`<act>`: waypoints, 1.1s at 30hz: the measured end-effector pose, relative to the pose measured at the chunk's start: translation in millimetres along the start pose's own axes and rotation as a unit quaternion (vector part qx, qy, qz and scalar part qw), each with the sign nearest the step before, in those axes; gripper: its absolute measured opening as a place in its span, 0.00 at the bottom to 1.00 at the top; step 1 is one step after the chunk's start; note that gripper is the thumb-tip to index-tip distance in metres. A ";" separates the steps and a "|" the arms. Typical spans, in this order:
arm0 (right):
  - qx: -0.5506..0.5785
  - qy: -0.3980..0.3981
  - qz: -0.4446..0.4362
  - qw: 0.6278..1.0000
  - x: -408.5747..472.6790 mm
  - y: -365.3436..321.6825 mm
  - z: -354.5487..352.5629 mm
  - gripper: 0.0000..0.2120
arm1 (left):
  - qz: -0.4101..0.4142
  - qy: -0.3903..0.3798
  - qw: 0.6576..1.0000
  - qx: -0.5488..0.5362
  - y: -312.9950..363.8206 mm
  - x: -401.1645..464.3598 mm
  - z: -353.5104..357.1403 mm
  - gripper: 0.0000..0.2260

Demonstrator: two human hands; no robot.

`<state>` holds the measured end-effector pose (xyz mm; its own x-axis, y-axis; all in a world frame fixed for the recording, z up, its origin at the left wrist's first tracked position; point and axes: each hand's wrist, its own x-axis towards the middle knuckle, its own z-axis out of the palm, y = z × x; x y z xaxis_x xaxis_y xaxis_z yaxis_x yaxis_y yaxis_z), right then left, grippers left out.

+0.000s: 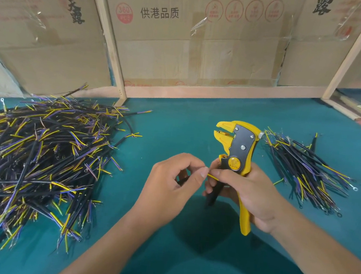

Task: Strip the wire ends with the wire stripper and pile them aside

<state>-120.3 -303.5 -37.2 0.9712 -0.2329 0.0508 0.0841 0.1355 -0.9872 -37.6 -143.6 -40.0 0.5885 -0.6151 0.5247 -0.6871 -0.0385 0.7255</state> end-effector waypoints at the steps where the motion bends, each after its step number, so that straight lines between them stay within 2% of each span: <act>1: 0.005 0.000 0.001 1.000 -0.2 0.2 0.4 0.03 | -0.002 0.000 1.000 -0.020 0.5 0.2 -0.4 0.08; 6: 0.011 -0.006 0.010 1.000 -1.0 1.9 2.1 0.04 | -0.024 -0.015 0.996 -0.079 -1.0 -1.4 0.3 0.05; 15: 0.027 -0.013 0.018 0.999 2.1 0.8 -2.8 0.05 | -0.028 -0.022 0.995 -0.092 -3.4 3.1 -10.4 0.06; 19: 0.075 -0.085 0.092 0.989 0.4 -4.7 -9.7 0.04 | -0.028 -0.017 0.995 -0.089 -4.4 6.8 -21.6 0.06; 23: 0.074 -0.186 0.167 0.965 -2.8 -9.7 -18.9 0.10 | -0.020 -0.001 0.996 -0.083 -6.0 8.7 -27.3 0.05; 33: 0.051 -0.243 0.160 0.955 -4.5 -9.7 -21.1 0.12 | -0.016 -0.003 0.997 -0.070 -6.9 10.0 -29.8 0.06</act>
<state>-130.1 -324.1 -31.0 0.9375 0.3073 -0.1631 -0.2378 0.2241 -0.9451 -14.3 -126.0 -26.5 0.6068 -0.6202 0.4971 -0.6005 0.0520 0.7979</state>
